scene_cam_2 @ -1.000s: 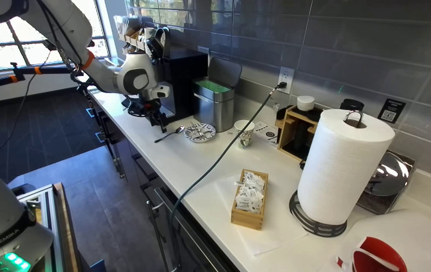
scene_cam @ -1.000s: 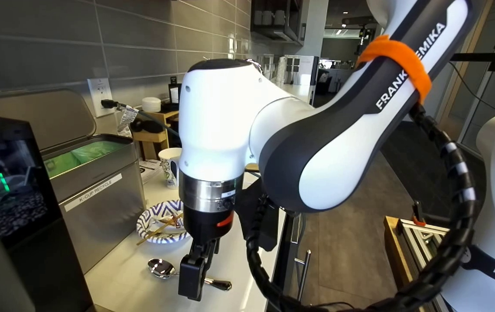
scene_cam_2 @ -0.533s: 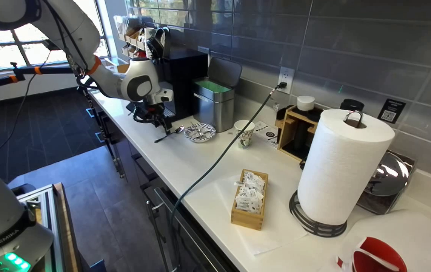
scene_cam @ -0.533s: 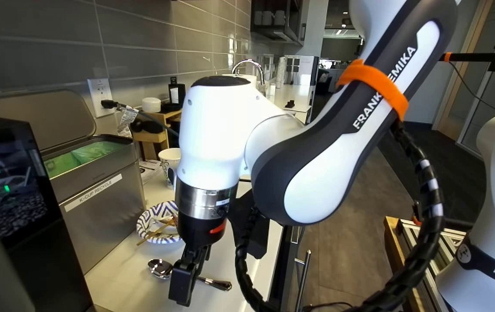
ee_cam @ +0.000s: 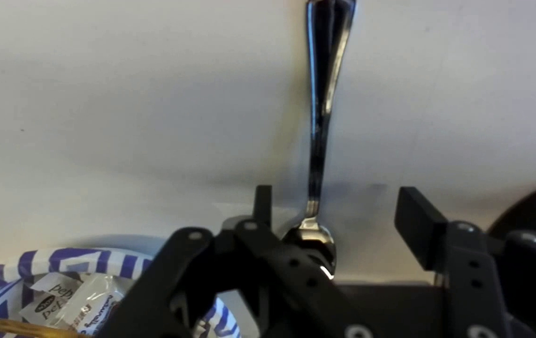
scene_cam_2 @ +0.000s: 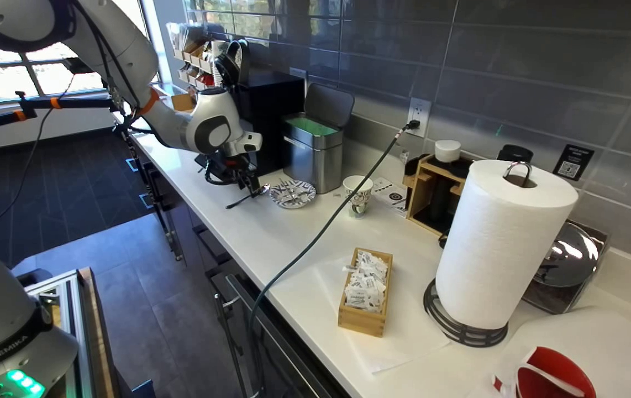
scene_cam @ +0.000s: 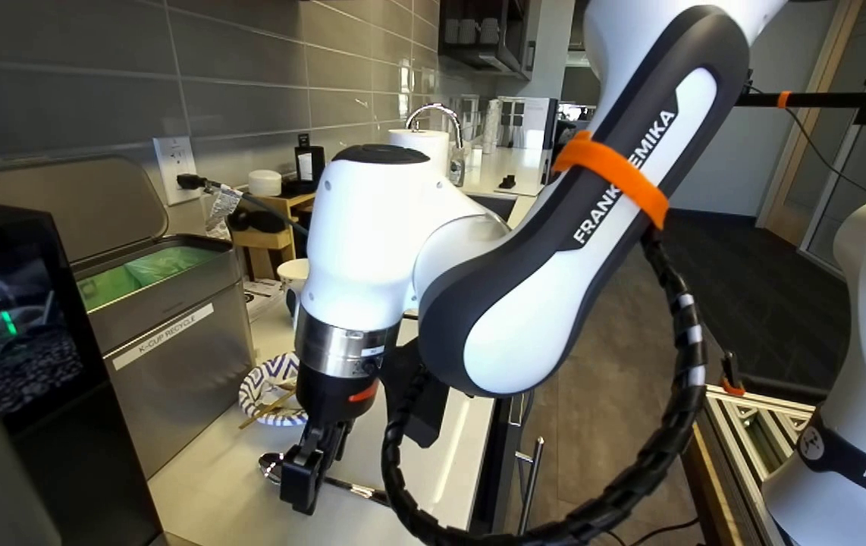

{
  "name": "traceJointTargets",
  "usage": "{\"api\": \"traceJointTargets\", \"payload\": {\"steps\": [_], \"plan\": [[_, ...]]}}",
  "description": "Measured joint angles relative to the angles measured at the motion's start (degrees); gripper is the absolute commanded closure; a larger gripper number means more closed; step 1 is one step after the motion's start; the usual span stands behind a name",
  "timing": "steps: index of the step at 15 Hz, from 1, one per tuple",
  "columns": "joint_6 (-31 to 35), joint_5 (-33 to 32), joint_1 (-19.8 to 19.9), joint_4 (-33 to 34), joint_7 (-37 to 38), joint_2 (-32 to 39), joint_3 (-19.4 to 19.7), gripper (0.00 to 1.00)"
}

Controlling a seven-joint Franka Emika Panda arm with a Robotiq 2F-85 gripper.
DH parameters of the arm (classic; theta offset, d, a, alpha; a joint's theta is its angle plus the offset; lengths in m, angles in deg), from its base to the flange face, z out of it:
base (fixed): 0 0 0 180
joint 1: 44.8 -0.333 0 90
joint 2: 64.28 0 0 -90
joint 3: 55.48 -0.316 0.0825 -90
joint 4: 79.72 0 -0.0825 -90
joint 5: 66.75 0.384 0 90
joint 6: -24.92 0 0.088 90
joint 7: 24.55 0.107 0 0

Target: Put the spoon on the plate

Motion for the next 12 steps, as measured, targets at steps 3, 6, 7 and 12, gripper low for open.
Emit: {"api": "traceJointTargets", "payload": {"steps": [3,6,7,12], "plan": [[0.07,0.00,-0.07,0.92,0.00,0.86,1.24,0.79],[0.08,-0.05,-0.43,1.29,0.00,1.58,2.21,1.00],[0.08,-0.12,-0.65,1.29,0.00,1.69,2.52,1.00],[-0.21,0.19,-1.98,0.72,0.14,1.13,2.88,0.98]]}}
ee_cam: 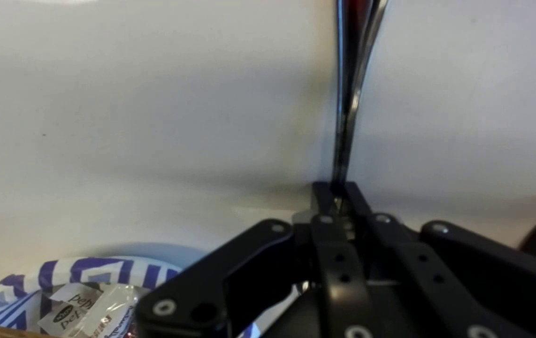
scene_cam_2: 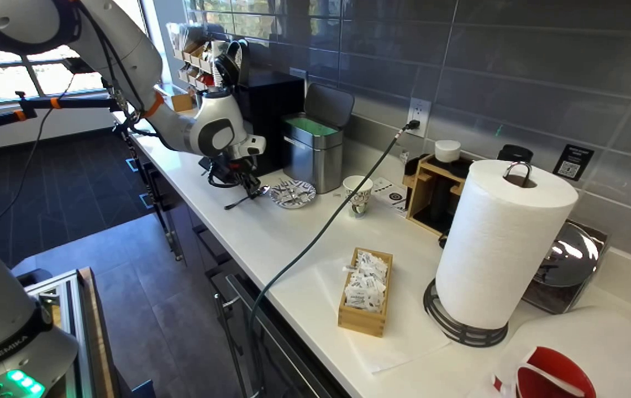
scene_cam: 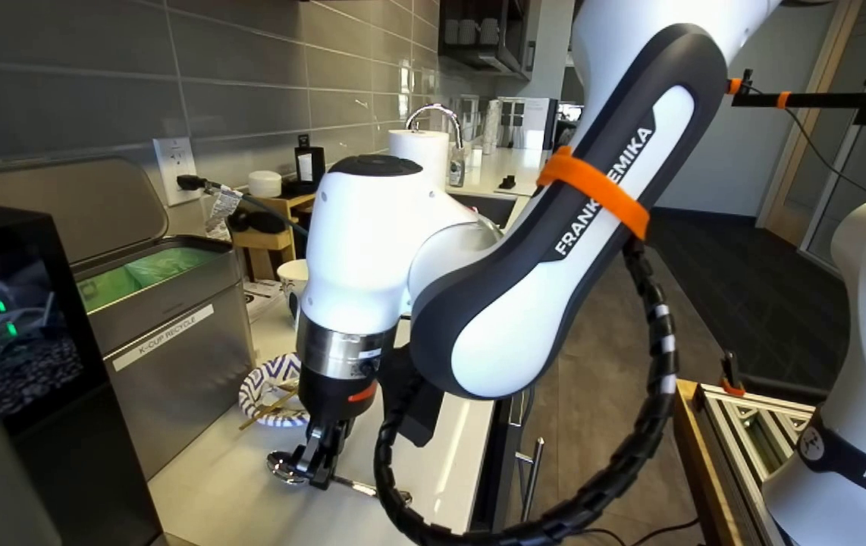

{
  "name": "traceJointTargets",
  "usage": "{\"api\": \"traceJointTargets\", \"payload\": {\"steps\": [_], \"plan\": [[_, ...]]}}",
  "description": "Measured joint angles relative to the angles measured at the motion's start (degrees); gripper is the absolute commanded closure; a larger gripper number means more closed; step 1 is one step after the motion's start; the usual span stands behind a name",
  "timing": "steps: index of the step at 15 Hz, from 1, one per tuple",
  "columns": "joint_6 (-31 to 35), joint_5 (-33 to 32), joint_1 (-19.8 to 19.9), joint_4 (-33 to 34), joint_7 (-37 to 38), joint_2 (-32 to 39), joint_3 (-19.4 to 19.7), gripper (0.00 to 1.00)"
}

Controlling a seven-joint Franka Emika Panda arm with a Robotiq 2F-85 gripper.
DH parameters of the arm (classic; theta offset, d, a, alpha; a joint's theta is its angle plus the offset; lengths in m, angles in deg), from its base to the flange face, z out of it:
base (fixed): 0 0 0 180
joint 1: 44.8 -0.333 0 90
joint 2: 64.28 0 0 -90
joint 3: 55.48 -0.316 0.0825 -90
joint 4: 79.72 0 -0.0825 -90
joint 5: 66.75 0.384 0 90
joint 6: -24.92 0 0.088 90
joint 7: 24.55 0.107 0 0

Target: Put the spoon on the plate

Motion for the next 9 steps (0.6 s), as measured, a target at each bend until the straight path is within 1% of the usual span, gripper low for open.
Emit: {"api": "traceJointTargets", "payload": {"steps": [2,4,5,7,9], "plan": [[-2.21,2.40,0.37,-0.70,-1.57,-1.44,-2.27,0.98],[-7.01,6.74,1.27,-1.45,-5.23,-4.16,-5.68,0.98],[-9.15,7.70,1.34,-1.66,-6.24,-5.80,-6.64,0.98],[-11.82,7.78,1.33,-1.75,-6.98,-9.07,-7.23,0.98],[-12.27,6.14,1.37,-1.66,-7.29,-11.87,-6.73,0.98]]}}
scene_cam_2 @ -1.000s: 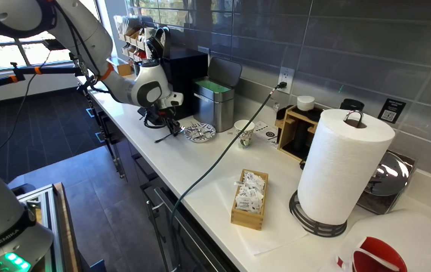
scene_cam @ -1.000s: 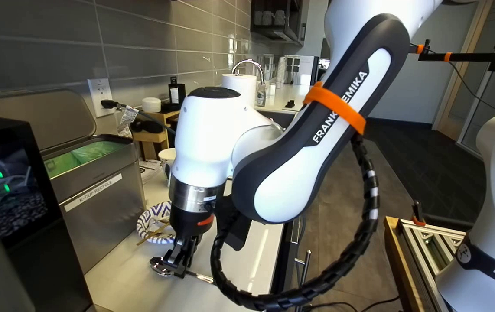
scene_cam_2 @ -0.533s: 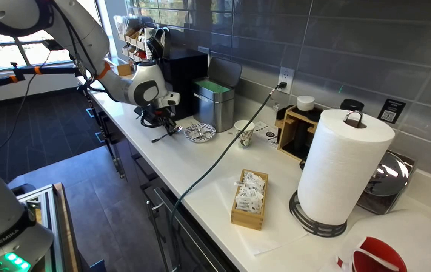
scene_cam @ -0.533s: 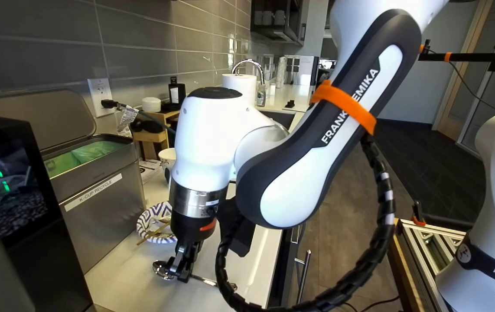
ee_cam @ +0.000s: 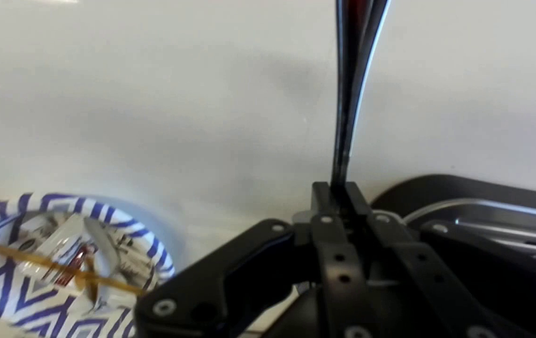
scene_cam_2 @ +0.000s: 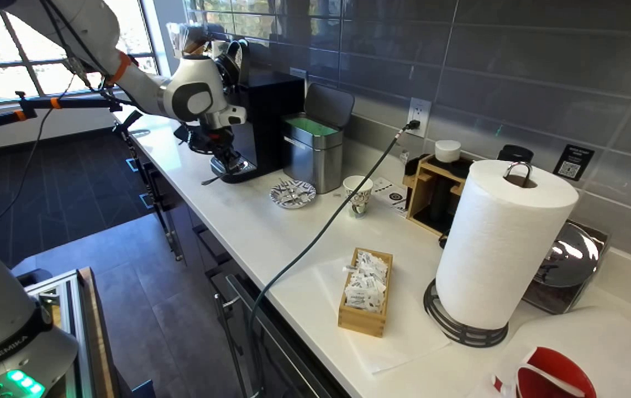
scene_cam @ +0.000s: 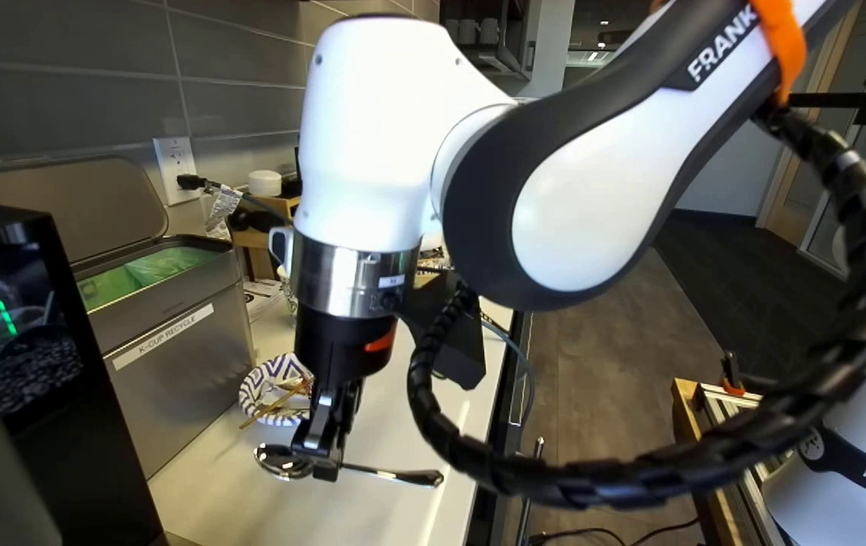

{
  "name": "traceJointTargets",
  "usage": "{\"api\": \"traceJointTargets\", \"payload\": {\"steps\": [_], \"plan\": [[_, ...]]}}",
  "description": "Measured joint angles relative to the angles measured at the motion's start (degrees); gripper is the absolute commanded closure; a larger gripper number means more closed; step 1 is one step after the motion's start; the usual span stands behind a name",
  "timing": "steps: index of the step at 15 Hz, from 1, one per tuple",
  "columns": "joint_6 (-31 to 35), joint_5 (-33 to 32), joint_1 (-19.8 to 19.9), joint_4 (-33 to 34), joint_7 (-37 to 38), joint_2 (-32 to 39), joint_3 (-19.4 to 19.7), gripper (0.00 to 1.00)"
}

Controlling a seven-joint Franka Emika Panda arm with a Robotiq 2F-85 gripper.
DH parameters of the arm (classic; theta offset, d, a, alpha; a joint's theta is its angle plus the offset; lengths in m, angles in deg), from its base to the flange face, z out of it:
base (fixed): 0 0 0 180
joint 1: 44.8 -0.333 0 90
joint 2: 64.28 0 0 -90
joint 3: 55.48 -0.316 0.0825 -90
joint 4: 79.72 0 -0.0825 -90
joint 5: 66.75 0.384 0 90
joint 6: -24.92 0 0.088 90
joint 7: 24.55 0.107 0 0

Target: Put the spoon on the plate

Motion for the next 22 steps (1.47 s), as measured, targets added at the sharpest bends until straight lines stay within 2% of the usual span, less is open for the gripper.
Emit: {"api": "traceJointTargets", "payload": {"steps": [2,6,7,8,9,14,22], "plan": [[0.30,-5.57,0.07,0.69,1.83,-1.92,1.61,0.98],[0.64,-23.52,0.89,5.62,10.98,-2.09,6.34,0.98],[0.50,-27.41,1.06,7.14,13.34,-1.66,7.26,0.92],[-0.59,-29.26,1.18,8.37,14.74,-1.14,7.75,0.92],[-1.86,-29.77,1.28,9.28,15.03,-0.60,7.85,0.98],[-2.75,-32.06,1.74,9.88,14.40,0.02,8.36,0.98],[-11.01,-31.24,3.87,10.27,9.33,1.87,8.88,0.98]]}}
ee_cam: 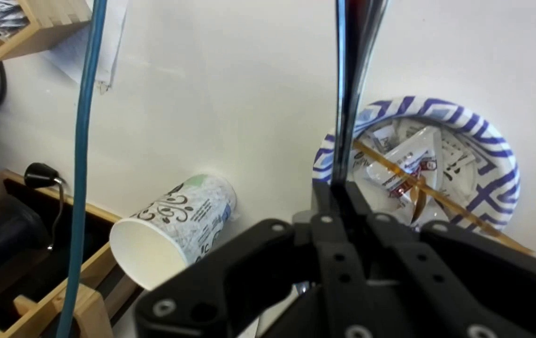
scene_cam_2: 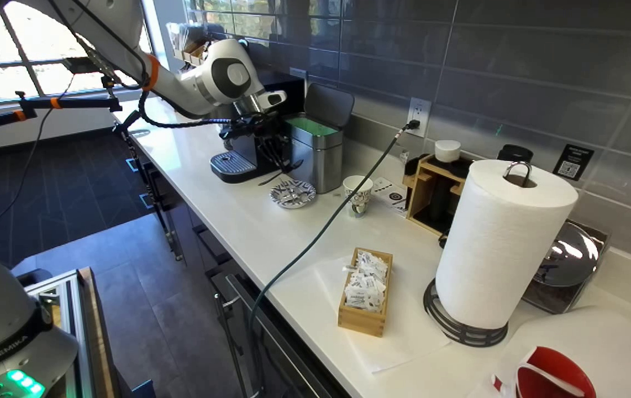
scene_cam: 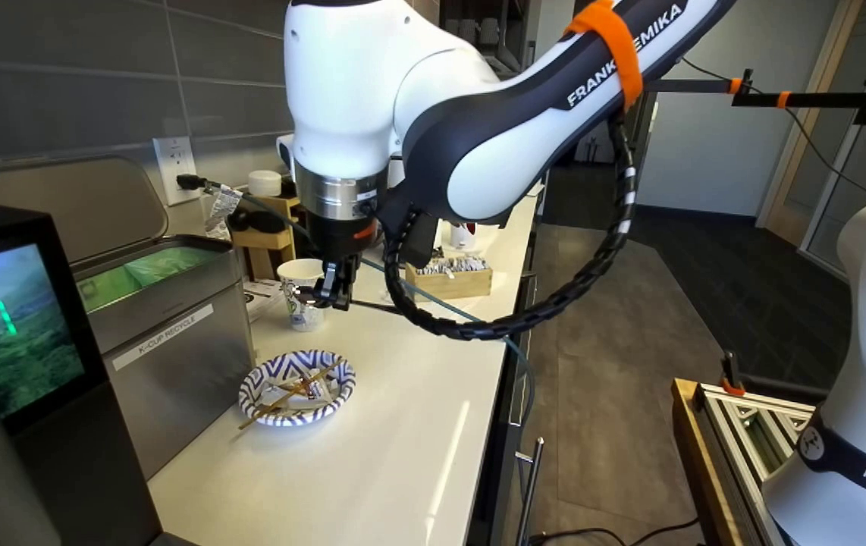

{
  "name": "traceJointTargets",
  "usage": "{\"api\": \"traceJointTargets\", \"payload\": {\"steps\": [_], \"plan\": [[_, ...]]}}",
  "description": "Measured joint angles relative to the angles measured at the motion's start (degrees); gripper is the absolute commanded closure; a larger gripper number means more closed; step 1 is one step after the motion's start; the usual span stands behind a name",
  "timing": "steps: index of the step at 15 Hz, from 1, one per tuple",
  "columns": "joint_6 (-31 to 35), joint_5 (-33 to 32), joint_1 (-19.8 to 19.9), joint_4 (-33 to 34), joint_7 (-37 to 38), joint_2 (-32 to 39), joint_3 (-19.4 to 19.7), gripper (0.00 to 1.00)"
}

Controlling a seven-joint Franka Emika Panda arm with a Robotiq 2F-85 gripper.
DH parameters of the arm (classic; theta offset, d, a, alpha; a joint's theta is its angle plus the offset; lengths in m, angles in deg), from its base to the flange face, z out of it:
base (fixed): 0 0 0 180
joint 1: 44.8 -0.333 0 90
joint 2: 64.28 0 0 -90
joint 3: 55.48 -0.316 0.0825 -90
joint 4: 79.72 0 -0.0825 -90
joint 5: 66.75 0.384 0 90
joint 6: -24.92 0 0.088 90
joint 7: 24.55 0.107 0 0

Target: Put the spoon on the plate

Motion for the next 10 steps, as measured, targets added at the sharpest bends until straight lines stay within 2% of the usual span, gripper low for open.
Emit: {"api": "traceJointTargets", "payload": {"steps": [4,10], "plan": [[1.12,4.94,-0.05,-0.03,0.01,3.26,-0.70,0.98],[9.48,8.95,-0.39,0.12,2.10,8.21,-0.92,0.98]]}}
